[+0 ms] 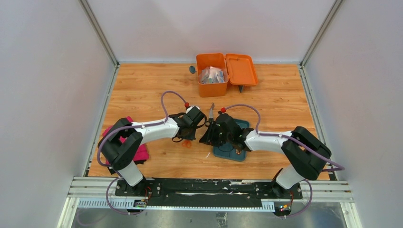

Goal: Organize the medicine kit

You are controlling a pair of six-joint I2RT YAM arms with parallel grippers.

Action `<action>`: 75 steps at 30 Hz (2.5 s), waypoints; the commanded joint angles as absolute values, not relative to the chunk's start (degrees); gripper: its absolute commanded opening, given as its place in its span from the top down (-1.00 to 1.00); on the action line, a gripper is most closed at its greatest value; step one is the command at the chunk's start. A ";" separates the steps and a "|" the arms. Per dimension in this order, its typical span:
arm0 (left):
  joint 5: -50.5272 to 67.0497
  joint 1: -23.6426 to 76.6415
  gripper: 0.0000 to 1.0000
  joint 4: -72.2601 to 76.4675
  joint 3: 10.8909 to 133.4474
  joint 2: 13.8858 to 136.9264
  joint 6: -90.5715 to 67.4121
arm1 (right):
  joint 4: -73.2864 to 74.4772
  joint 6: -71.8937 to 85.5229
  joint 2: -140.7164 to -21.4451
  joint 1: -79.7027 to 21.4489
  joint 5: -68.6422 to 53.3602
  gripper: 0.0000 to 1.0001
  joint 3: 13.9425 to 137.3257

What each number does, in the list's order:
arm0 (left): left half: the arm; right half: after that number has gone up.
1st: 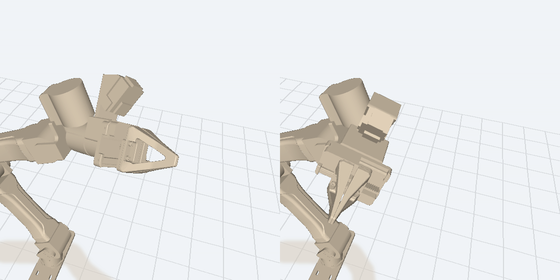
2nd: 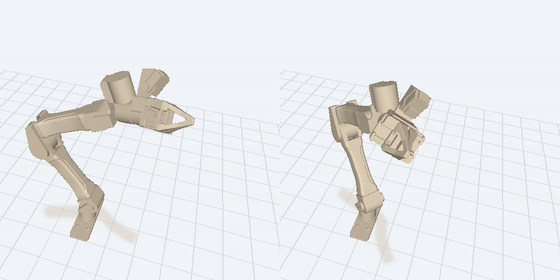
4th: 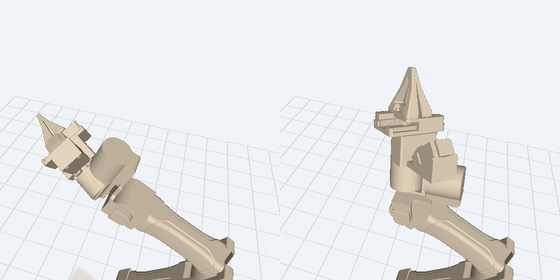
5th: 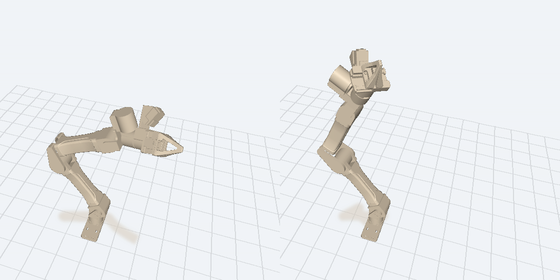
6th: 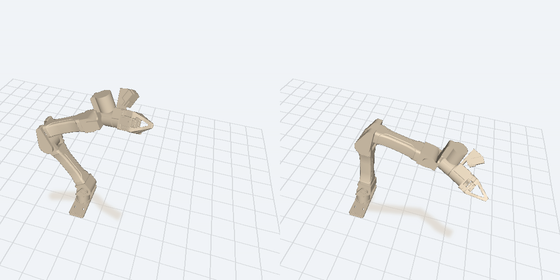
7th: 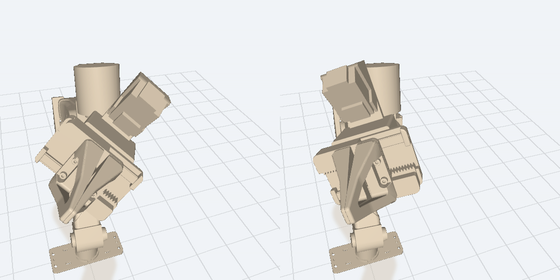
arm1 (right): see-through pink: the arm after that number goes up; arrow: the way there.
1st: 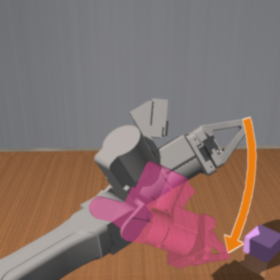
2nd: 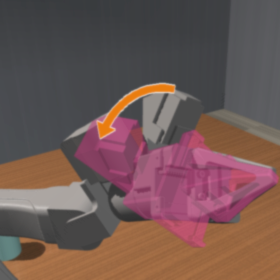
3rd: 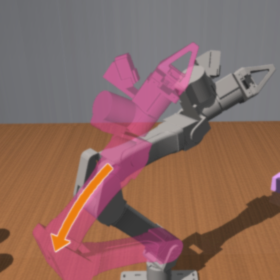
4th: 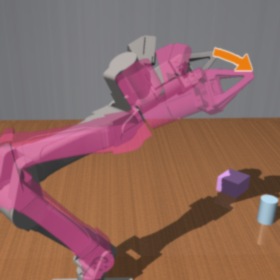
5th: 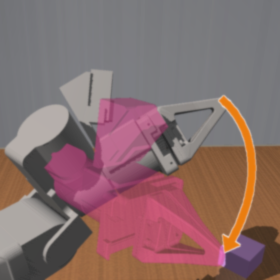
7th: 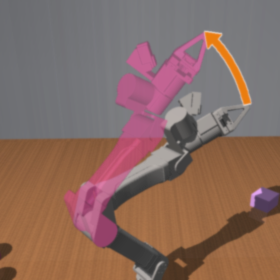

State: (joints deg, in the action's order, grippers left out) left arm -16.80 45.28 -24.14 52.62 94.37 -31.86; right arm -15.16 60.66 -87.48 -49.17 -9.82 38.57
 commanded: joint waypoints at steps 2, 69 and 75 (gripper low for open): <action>-17.58 45.97 0.71 -25.84 52.96 96.06 -31.77 | -13.81 60.64 -86.37 -49.66 -8.20 0.27 37.27; -8.77 41.84 0.99 -23.31 55.31 97.28 -34.10 | -33.68 72.96 -111.85 -50.34 -16.72 0.36 41.39; -8.70 41.84 0.99 -23.29 55.24 97.16 -34.23 | -33.19 72.63 -112.23 -50.27 -16.20 0.44 41.88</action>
State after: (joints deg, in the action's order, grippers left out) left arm -10.26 41.80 -23.66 55.02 96.09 -33.23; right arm -39.62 74.17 -109.10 -49.54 -19.92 42.22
